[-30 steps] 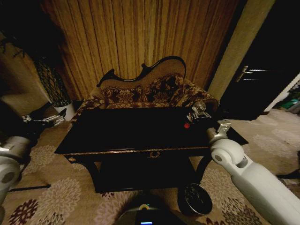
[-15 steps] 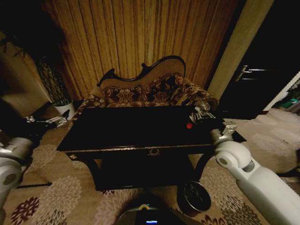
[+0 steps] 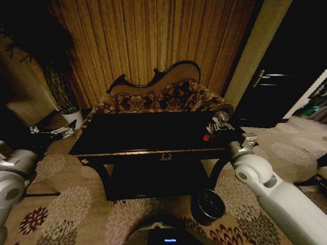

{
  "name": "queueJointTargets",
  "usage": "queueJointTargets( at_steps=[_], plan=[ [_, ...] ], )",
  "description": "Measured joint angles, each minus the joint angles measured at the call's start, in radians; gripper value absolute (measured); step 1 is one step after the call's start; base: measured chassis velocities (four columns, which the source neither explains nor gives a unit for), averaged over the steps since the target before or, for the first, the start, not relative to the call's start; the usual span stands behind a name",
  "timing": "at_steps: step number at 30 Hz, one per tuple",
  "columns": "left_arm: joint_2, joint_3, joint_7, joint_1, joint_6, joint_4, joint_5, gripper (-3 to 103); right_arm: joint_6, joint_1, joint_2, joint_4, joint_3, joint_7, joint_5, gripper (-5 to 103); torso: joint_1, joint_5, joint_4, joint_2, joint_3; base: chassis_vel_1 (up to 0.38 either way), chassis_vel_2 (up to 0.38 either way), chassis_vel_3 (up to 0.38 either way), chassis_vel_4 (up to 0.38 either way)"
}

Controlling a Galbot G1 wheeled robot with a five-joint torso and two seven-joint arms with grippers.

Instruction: Move to the front of the table and place the trash on the table into the trash bin.

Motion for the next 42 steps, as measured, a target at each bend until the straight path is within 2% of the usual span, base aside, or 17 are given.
queueJointTargets(
  at_steps=[15,24,30,32,40,42],
  plan=[
    [-0.016,0.016,0.000,0.002,-0.008,-0.006,0.006,100,0.012,-0.013,0.007,0.001,-0.008,-0.001,-0.014,25,0.000,-0.0001,0.0000,0.000,0.000,0.136,-0.125,-0.124,0.119],
    [-0.029,0.019,0.000,0.005,-0.017,-0.011,0.006,100,0.021,-0.047,0.048,-0.013,-0.030,0.000,-0.061,25,-0.001,-0.0004,0.0000,0.000,0.000,0.067,-0.067,-0.075,0.065],
    [-0.054,0.017,0.001,0.013,-0.019,-0.021,0.010,100,0.026,-0.069,0.099,-0.130,-0.059,-0.008,-0.124,25,0.001,0.0000,-0.0001,0.000,0.000,0.000,0.000,0.000,0.000],
    [-0.062,0.015,0.001,0.014,-0.019,-0.029,0.010,100,0.035,-0.075,0.129,-0.218,-0.077,-0.029,-0.158,25,0.000,0.0001,-0.0001,0.000,0.000,0.000,0.000,0.000,0.000],
    [-0.088,-0.002,0.003,0.033,-0.019,-0.051,0.011,100,0.062,-0.064,0.198,-0.407,-0.111,-0.055,-0.188,25,0.000,0.0000,-0.0001,0.000,0.000,0.000,0.000,0.000,0.000],
    [-0.098,-0.013,0.011,0.044,-0.019,-0.059,0.012,100,0.076,-0.046,0.230,-0.503,-0.122,-0.067,-0.199,25,0.000,0.0001,0.0000,0.000,0.000,0.000,0.000,0.000,0.000]
  ],
)
